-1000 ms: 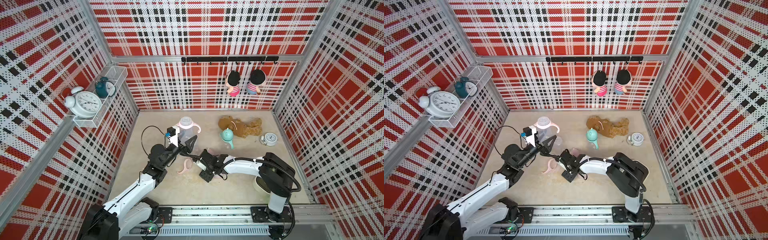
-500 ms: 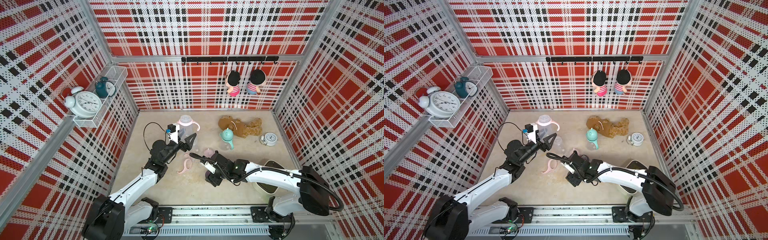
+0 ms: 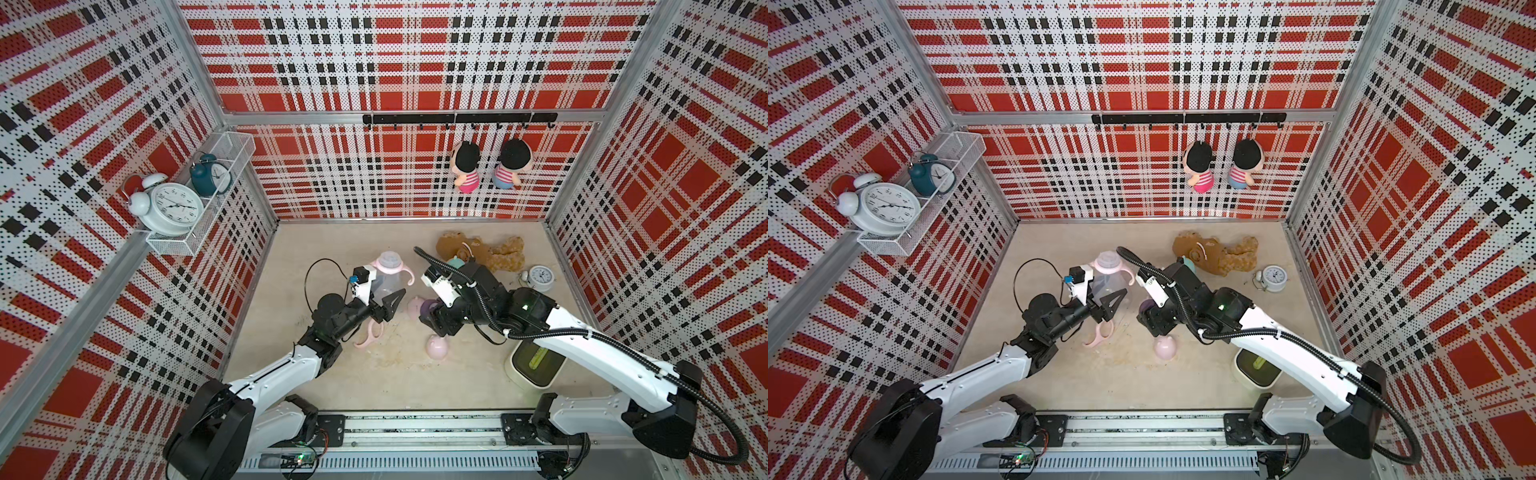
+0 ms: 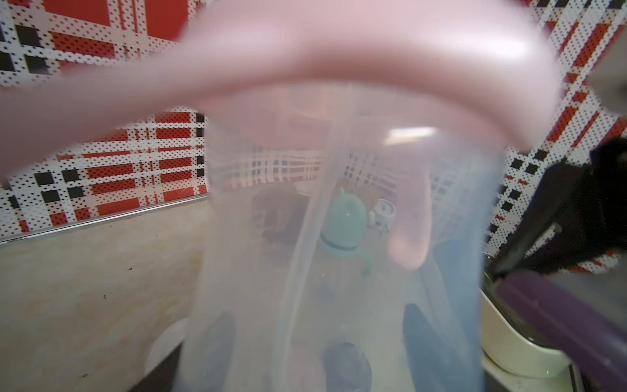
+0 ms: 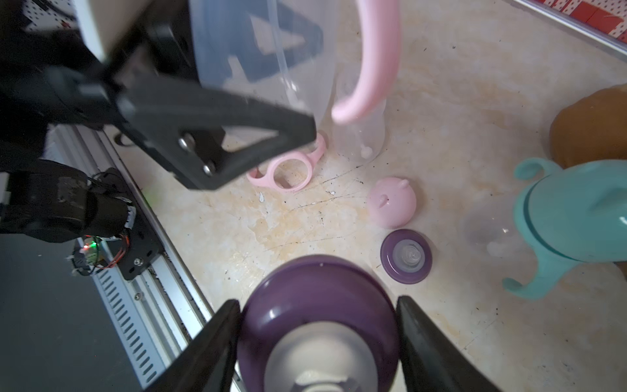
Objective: Assemble the baby bottles
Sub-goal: Close the nipple on the baby bottle.
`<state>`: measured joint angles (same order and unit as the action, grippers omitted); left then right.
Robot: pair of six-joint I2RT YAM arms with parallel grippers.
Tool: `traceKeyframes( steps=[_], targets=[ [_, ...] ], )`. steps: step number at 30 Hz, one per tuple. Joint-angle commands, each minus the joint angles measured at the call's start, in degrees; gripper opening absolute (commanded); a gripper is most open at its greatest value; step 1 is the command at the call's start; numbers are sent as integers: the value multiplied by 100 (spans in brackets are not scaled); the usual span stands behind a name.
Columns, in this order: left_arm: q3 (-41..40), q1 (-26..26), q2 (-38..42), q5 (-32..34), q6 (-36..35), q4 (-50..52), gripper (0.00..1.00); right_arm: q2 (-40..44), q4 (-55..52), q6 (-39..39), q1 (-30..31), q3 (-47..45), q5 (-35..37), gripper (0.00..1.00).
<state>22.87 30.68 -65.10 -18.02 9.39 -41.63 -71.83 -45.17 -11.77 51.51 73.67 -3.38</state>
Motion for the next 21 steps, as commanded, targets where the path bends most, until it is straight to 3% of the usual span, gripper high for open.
traceKeyframes(
  steps=[1, 10, 21],
  targets=[
    [-157, 403, 99, 379, -482, -280, 0, 104, -818, -79, -53, 537, -250, 62],
    [-490, 980, -37, 359, -871, -500, 0, -344, -1840, 58, -78, 1822, -448, 63],
    [-590, 1574, -346, 680, -1355, -671, 0, -1046, -2202, 348, -81, 2421, -638, 63]
  ],
)
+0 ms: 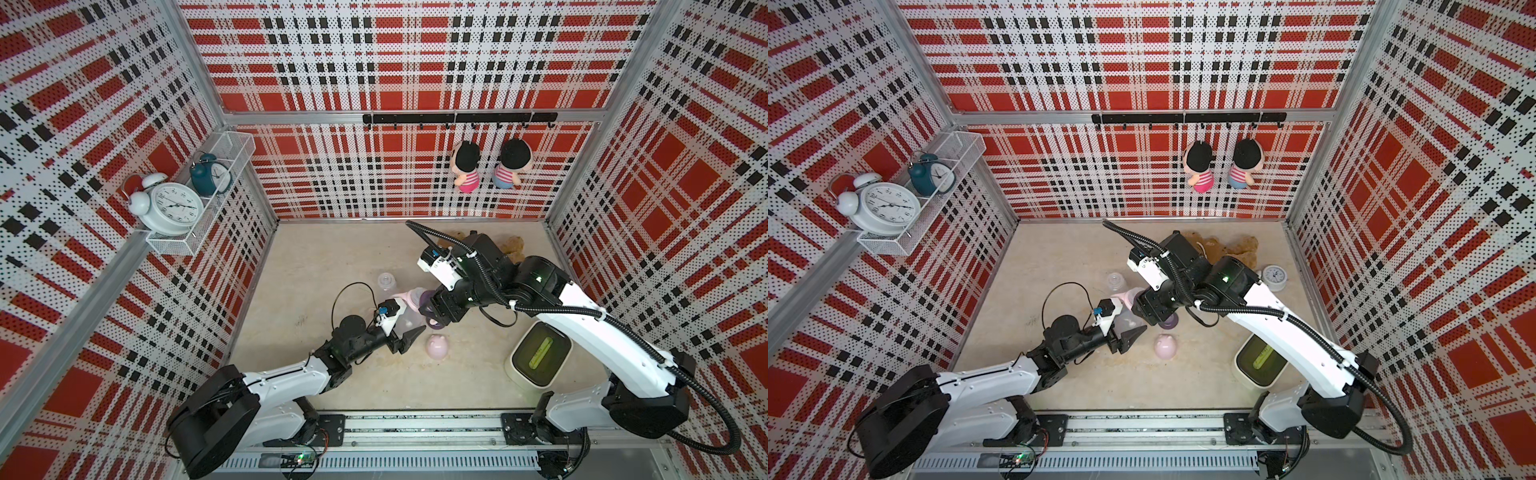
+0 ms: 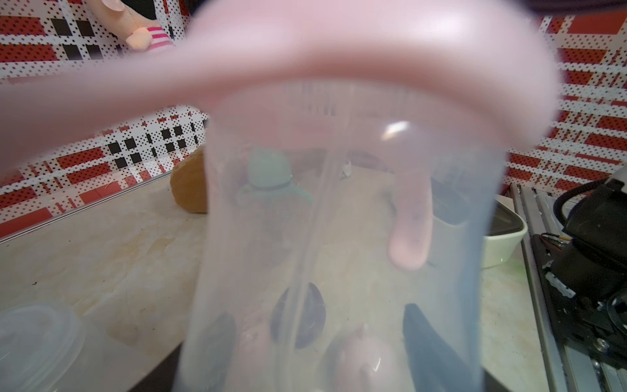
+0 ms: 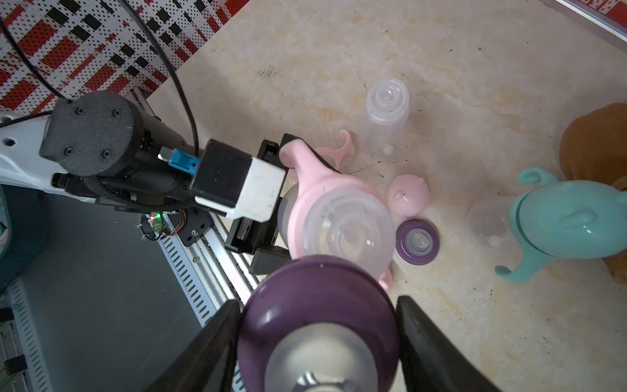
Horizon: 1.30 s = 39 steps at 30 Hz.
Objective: Assemble the baby bottles
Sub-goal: Close the nipple on the baby bottle.
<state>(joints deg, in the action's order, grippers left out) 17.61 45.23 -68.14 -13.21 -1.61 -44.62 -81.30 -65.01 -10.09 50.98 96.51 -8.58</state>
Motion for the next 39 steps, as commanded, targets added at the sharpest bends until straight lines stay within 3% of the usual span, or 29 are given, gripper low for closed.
traceKeyframes(
  steps=[1, 15, 39],
  targets=[
    [-88, 164, -58, 261, -293, -418, 0, -131, -195, 198, -33, 133, -118, 63],
    [-383, 319, -18, 371, -450, -854, 0, -361, 173, 380, -405, -208, -765, 62],
    [-340, 477, -221, 697, -570, -1169, 0, -615, 201, 379, -415, -399, -988, 62]
  ],
)
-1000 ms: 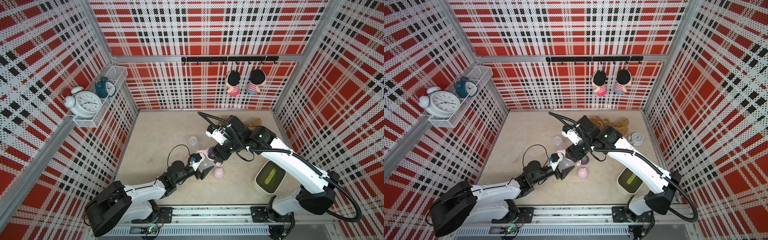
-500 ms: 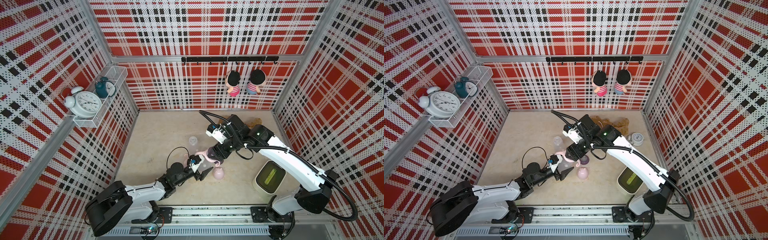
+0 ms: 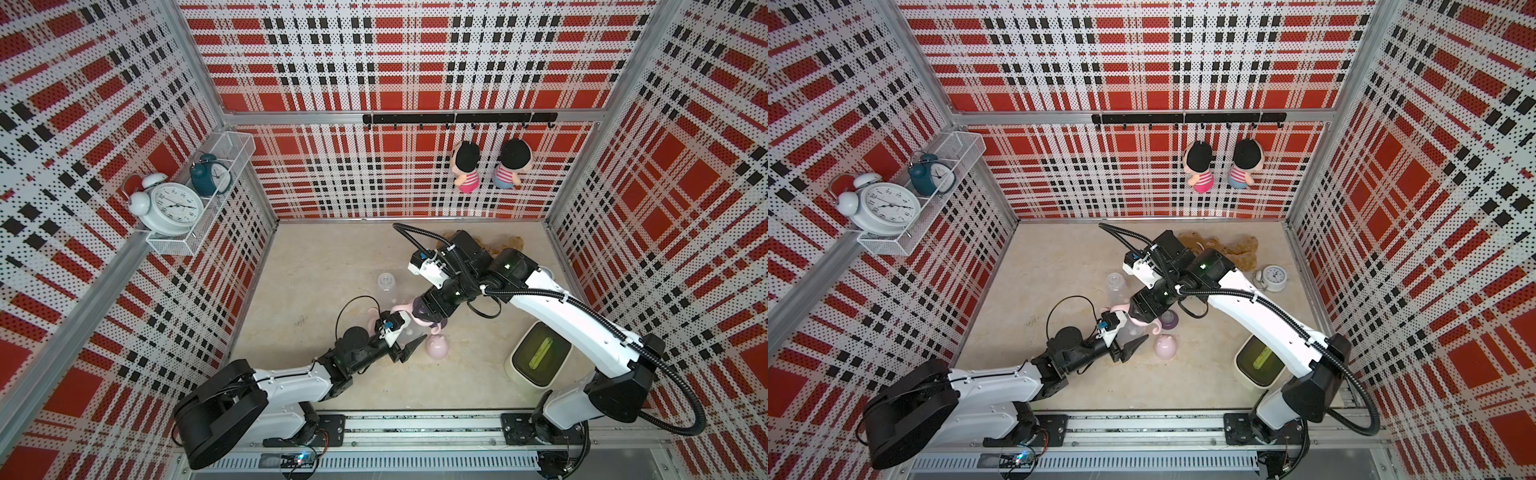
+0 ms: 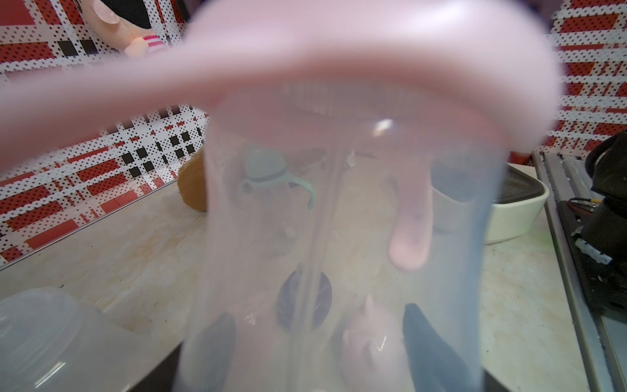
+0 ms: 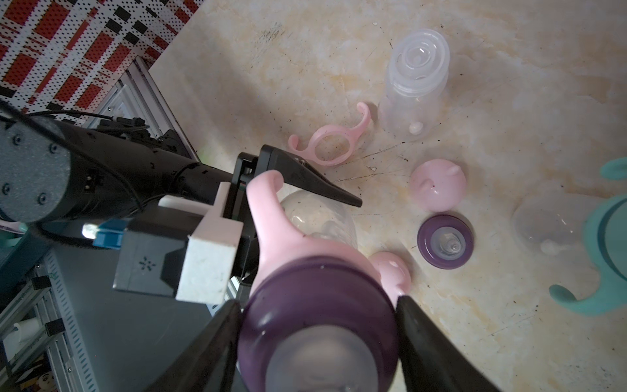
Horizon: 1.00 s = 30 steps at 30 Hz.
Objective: Assemble the baby bottles
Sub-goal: Close the nipple on the baby bottle.
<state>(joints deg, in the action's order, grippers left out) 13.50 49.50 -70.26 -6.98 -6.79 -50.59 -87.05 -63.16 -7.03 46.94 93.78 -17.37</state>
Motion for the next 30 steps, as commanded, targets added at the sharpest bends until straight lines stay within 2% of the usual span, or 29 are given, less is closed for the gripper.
traceKeyframes(
  steps=[1, 4, 8, 12, 16, 18, 21, 26, 30],
  targets=[
    [91, 51, -30, 91, -27, -590, 0, -42, 23, 17, -9, -140, -109, 62],
    [152, 124, -72, 330, 120, -702, 0, -75, 73, -353, -9, -176, -169, 61],
    [237, 353, -127, 925, 100, -716, 0, -78, 190, -1742, -18, -199, -148, 59],
    [335, 429, -304, 1094, 114, -716, 0, 33, 191, -3089, -18, -257, 96, 60],
    [449, 473, -550, 1094, 145, -716, 0, -102, -150, -3772, -32, -9, 249, 63],
    [491, 473, -643, 1084, 175, -716, 0, -123, -237, -3928, -30, 163, 373, 65],
    [525, 473, -713, 1009, 208, -724, 0, -118, -275, -3873, -31, 319, 455, 80],
    [634, 417, -732, 696, 230, -654, 0, 208, -159, -3320, -36, 643, 1057, 93],
    [637, 186, -653, 131, 354, -654, 0, 690, 409, -2580, -36, 479, 1121, 100]
  ],
)
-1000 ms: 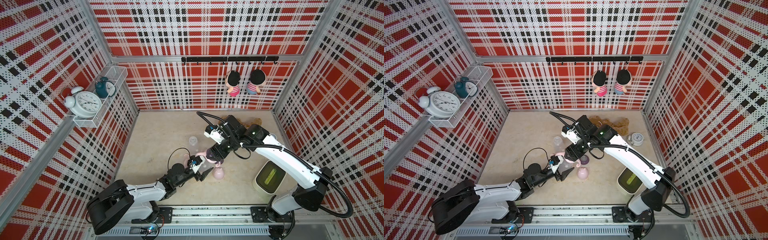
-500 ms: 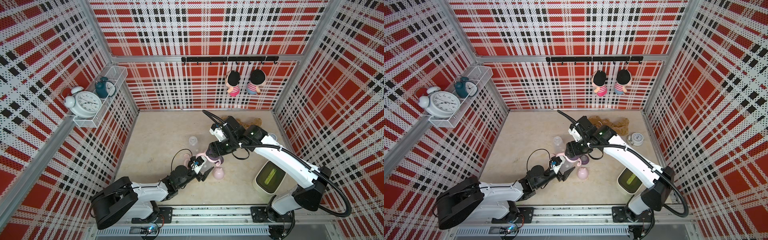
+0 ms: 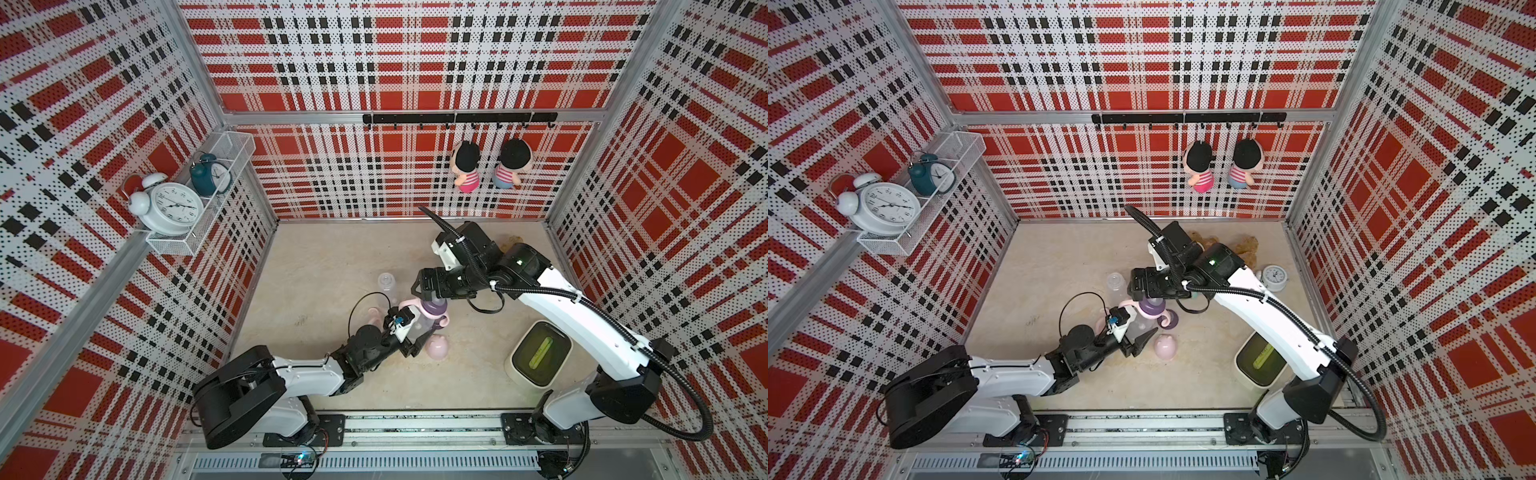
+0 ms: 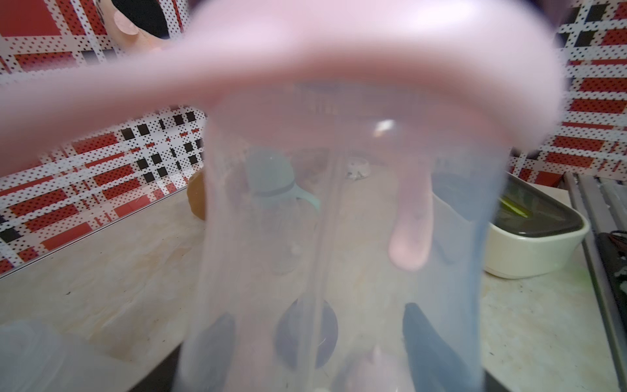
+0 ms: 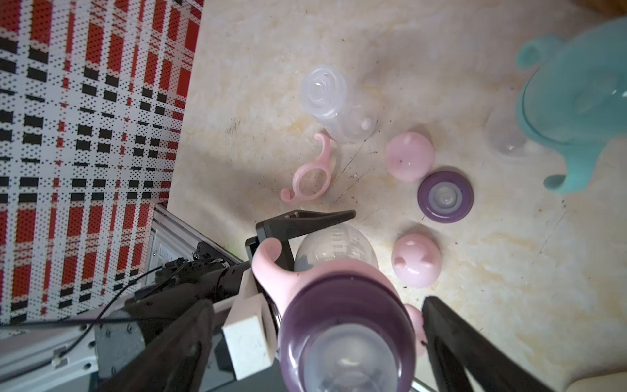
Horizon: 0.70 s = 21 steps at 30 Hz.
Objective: Assemble the baby bottles
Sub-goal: Close the nipple on the baby bottle.
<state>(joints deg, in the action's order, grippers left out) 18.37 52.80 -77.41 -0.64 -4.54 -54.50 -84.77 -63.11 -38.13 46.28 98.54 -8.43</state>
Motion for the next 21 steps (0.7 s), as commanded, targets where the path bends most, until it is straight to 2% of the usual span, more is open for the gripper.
traceKeyframes(
  steps=[1, 7, 11, 15, 18, 21],
  targets=[
    [149, -240, 95, -744, 191, -263, 0, 658, 655, 762, 30, -185, 269, 100],
    [289, -720, 264, -2153, 635, -263, 0, 2002, 2589, 1838, 30, -2056, 319, 96],
    [342, -856, 406, -2544, 792, -263, 0, 2472, 3318, 2410, 30, -2781, 153, 95],
    [315, -1017, 620, -2898, 1011, -263, 0, 2871, 4171, 2868, 30, -3631, -394, 92],
    [384, -1160, 639, -3317, 1248, -272, 0, 2931, 4505, 3056, 30, -3914, -582, 90],
    [378, -1193, 656, -3410, 1306, -272, 0, 2972, 4772, 3225, 29, -4077, -831, 89]
  ],
)
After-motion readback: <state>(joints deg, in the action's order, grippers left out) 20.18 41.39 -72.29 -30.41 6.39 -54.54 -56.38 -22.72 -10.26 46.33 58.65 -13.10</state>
